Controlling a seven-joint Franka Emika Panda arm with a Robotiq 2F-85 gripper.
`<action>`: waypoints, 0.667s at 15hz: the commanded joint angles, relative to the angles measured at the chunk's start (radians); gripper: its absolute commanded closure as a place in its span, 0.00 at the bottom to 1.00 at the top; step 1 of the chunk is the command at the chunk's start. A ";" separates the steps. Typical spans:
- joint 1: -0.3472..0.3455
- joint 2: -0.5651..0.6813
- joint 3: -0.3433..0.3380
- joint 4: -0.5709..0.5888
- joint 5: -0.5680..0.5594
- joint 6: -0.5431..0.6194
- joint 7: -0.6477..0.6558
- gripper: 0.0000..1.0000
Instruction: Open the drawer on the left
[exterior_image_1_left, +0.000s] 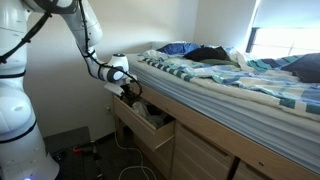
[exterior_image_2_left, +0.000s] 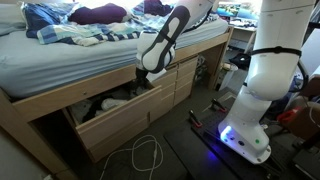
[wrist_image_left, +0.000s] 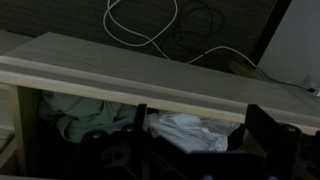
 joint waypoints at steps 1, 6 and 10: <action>-0.020 0.003 0.014 -0.005 -0.009 0.010 0.008 0.00; 0.004 0.077 -0.009 0.041 -0.045 0.033 0.029 0.00; 0.067 0.145 -0.084 0.099 -0.132 0.076 0.087 0.00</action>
